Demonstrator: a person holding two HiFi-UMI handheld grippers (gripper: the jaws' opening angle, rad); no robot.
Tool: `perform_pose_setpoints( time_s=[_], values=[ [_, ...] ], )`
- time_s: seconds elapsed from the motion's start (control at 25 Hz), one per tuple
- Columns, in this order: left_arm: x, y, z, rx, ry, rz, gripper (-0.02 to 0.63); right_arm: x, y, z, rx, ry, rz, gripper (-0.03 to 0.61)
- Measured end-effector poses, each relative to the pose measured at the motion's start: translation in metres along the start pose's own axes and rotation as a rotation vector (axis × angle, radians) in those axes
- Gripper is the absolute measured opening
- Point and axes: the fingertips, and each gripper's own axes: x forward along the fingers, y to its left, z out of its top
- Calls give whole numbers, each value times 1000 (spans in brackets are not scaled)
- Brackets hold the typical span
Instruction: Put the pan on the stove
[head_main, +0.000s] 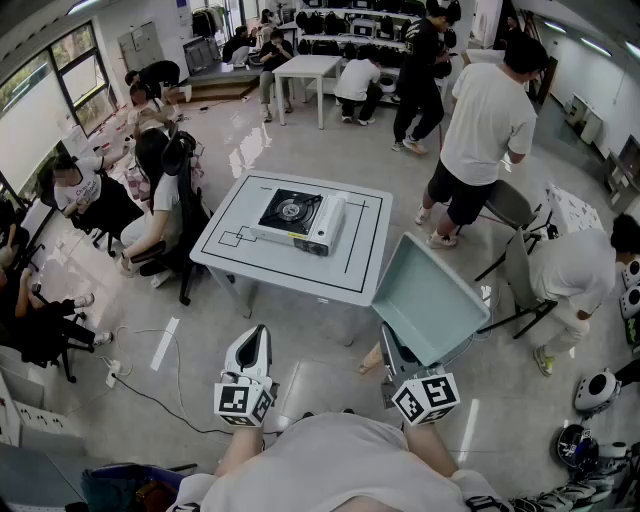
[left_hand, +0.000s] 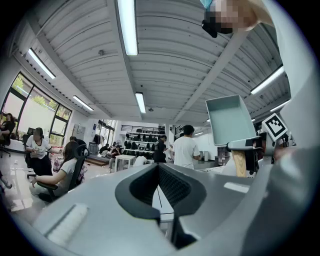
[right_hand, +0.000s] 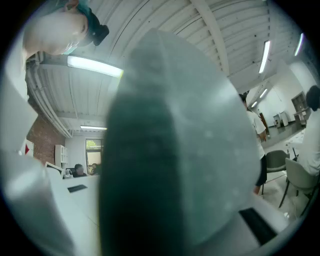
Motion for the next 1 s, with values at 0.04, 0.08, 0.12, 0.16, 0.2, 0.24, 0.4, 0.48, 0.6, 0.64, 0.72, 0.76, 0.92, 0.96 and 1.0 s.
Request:
perform_pose_setpoints(
  time_s=[0.04,0.08,0.12,0.16,0.2,0.24,0.4,0.48,0.6,0.64,0.72,0.76,0.92,0.96,1.0],
  values=[
    [1,2,0,-2,0,0,11,2,1,-1,-1,1,0,121],
    [2,4,0,-3,0,1,11,4,1,-2,-1,3,1,121],
    [3,5,0,-4,-1,1,11,6,2,-3,-2,4,2,121],
    [3,5,0,-4,-2,1,11,7,3,-3,-2,4,4,121],
    [2,5,0,-5,-3,1,11,7,4,-3,-3,4,7,121],
    [2,4,0,-4,-3,1,11,6,4,-3,-3,3,10,121],
    [2,0,-1,-1,-3,6,11,4,1,-3,1,2,15,121],
    [4,-2,-1,0,-2,11,11,5,-1,-3,4,3,23,123],
    [5,-4,-1,2,-4,21,11,6,-4,-3,14,5,39,122],
    [5,-5,-2,2,-3,25,11,7,-6,-3,18,5,45,121],
    [7,-6,-5,7,7,37,11,8,-9,-4,24,8,55,121],
    [8,-6,-7,9,14,44,11,9,-10,-5,25,11,61,121],
    [9,-9,-11,13,21,63,11,14,-16,-7,26,27,93,121],
    [10,-10,-12,16,19,67,11,15,-18,-7,26,30,101,121],
    [11,-12,-12,17,19,71,11,16,-20,-6,25,32,109,122]
  ],
)
